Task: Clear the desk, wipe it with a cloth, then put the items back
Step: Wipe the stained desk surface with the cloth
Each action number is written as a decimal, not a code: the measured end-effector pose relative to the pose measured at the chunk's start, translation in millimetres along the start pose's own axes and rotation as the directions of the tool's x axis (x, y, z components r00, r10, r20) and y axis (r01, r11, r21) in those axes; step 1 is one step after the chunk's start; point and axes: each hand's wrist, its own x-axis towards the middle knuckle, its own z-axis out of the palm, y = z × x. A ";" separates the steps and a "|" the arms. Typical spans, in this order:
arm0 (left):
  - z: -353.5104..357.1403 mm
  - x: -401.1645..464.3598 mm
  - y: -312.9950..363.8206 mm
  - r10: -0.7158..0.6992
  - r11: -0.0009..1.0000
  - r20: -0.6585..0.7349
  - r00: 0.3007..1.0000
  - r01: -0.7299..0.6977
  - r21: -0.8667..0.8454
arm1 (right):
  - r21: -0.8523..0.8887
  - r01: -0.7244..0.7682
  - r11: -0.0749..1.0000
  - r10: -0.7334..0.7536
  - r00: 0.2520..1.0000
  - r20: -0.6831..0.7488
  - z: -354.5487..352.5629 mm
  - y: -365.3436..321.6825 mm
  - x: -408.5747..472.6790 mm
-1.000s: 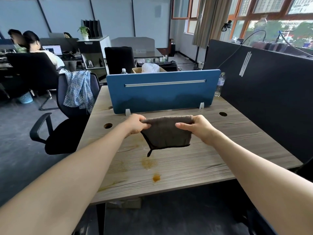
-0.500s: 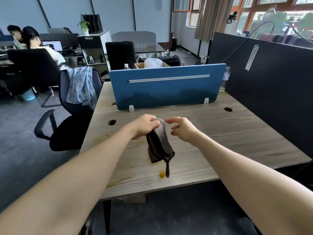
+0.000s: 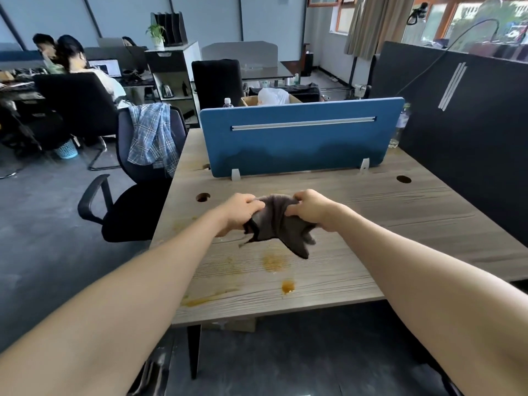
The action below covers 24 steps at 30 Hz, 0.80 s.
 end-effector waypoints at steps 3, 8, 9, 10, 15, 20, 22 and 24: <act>19.5 -3.3 8.0 -0.044 0.914 0.126 0.991 0.091 -0.396 | 0.323 -0.102 0.941 0.102 0.995 0.018 4.2 -11.0 3.9; 22.8 12.9 7.9 0.008 0.793 0.155 0.988 0.088 -0.603 | 0.778 -0.202 0.595 0.049 0.975 0.216 -15.0 -11.5 4.2; 23.1 17.9 6.3 -0.028 0.787 0.100 0.995 0.084 -0.611 | 0.802 -0.192 0.565 0.045 0.978 0.203 -18.8 -8.1 7.4; 23.3 23.7 4.4 -0.062 0.774 0.046 0.997 0.077 -0.628 | 0.780 -0.154 0.606 0.070 0.988 0.141 -22.4 -2.8 11.9; 31.0 56.7 6.9 -0.148 0.616 0.029 0.989 0.115 -0.779 | 0.417 -0.090 0.904 0.105 0.994 -0.012 -20.8 41.2 41.0; 51.3 121.1 6.5 -0.281 0.739 -0.045 0.959 0.186 -0.647 | 0.360 -0.060 0.931 0.069 0.998 -0.013 -12.3 72.6 102.9; 59.0 157.2 -3.1 -0.317 0.790 -0.101 0.943 0.203 -0.579 | 0.301 -0.062 0.952 0.084 0.995 -0.059 -16.1 90.6 137.7; 69.6 193.9 -16.0 -0.330 0.808 -0.122 0.936 0.213 -0.549 | 0.225 -0.093 0.970 0.108 0.992 -0.058 -19.5 110.1 171.6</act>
